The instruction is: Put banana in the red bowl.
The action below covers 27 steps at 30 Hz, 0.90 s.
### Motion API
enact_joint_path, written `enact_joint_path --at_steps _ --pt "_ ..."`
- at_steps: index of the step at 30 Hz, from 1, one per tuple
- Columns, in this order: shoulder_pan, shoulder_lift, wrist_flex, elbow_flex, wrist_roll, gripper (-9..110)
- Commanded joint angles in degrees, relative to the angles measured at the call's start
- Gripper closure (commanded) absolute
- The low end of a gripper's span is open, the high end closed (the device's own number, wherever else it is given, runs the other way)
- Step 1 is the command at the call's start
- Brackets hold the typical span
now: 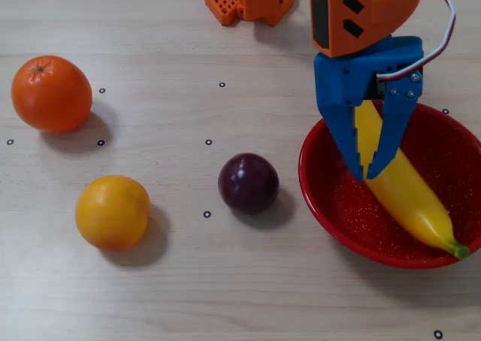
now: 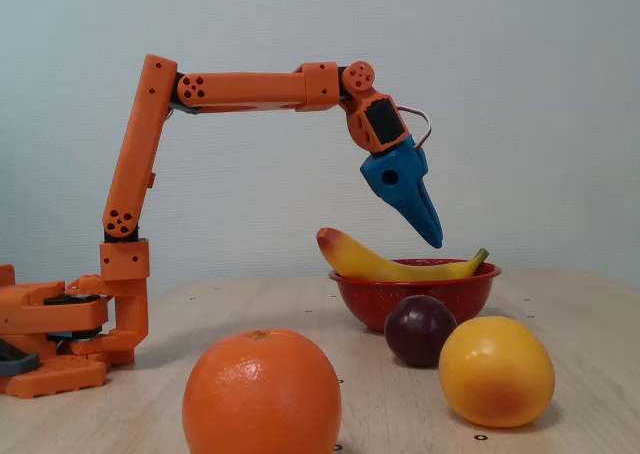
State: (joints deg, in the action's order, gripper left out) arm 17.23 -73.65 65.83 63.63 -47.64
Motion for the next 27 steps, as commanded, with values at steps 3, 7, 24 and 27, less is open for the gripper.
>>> enact_joint_path --at_steps 3,7,24,27 --pt "-2.2 -11.78 -1.85 -2.29 2.55 102" --pt "-3.08 -16.52 -2.11 1.85 4.66 102" --pt "-14.33 -48.69 -3.69 31.82 19.51 102" --pt "-17.14 -55.9 -5.01 39.9 20.3 102"
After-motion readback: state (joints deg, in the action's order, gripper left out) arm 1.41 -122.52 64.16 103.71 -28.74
